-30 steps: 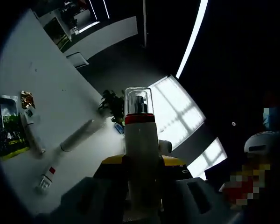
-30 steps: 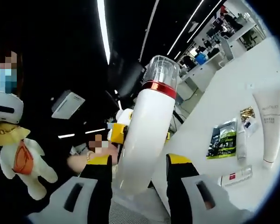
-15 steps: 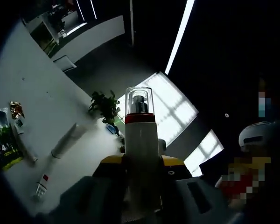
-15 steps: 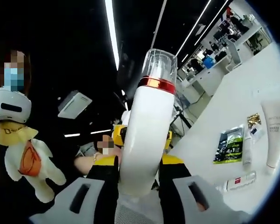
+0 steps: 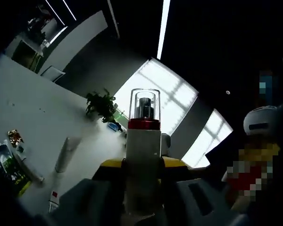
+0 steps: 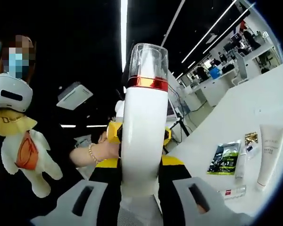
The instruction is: Arrange the skincare products in the storage area until every visible bottle or jar stands upright without overlapping.
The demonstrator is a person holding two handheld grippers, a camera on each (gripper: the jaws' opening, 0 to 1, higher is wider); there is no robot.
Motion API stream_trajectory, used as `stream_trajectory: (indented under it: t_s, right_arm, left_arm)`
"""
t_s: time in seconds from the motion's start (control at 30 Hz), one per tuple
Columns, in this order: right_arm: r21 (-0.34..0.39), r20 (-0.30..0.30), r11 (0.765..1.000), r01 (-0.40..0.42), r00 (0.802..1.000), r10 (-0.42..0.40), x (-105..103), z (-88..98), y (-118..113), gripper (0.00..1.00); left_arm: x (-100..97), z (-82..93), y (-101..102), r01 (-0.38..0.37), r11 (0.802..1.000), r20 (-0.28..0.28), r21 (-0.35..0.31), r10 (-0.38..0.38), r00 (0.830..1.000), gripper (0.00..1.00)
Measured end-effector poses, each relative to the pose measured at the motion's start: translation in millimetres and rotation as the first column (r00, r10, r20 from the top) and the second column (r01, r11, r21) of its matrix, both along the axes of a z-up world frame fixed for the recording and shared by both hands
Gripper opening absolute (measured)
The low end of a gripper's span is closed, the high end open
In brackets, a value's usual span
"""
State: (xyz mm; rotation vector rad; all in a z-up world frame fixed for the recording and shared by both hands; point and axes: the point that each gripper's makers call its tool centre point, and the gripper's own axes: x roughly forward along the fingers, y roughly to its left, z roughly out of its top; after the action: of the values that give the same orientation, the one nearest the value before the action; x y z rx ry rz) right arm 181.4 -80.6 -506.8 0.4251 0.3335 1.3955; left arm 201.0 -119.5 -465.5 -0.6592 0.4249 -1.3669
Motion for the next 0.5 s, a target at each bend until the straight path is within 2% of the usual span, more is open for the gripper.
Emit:
stream_trajectory:
  t_s: [0.13, 0.23, 0.5]
  right_arm:
    - [0.026, -0.026, 1.0, 0.01, 1.0, -0.01, 0, 1.6, -3, 0.28]
    - [0.018, 0.008, 1.0, 0.008, 1.0, -0.008, -3, 3.0, -4, 0.28]
    - [-0.005, 0.042, 1.0, -0.012, 0.999, 0.012, -10, 3.6, -9, 0.27]
  left_arm:
    - [1.0, 0.5, -4, -0.002, 0.999, 0.028, 0.037, 0.001, 1.0, 0.24]
    - [-0.7, 10.2, -7, 0.003, 1.0, 0.049, 0.027, -0.004, 0.999, 0.26]
    - [0.2, 25.6, -13, 0.002, 0.998, 0.121, 0.056, -0.009, 0.993, 0.24]
